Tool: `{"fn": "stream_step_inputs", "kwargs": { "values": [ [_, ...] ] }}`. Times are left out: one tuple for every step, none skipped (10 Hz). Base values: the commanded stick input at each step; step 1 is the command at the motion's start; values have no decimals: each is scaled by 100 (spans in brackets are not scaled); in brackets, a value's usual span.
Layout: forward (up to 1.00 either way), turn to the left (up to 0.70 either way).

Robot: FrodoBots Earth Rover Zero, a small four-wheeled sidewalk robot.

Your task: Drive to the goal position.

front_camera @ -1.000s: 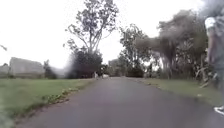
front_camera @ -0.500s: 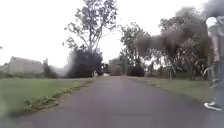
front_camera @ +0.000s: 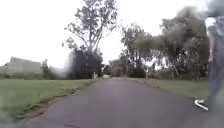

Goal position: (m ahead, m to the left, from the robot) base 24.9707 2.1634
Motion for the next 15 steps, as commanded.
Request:
{"fn": "stream_step_inputs", "kwargs": {
  "values": [
    [85,0],
    [85,0],
    [85,0],
    [85,0],
    [85,0],
    [85,0],
    [85,0],
    [85,0],
    [85,0],
    [85,0],
    [85,0],
    [85,0],
    [85,0],
    [85,0],
    [85,0]
  ]
}}
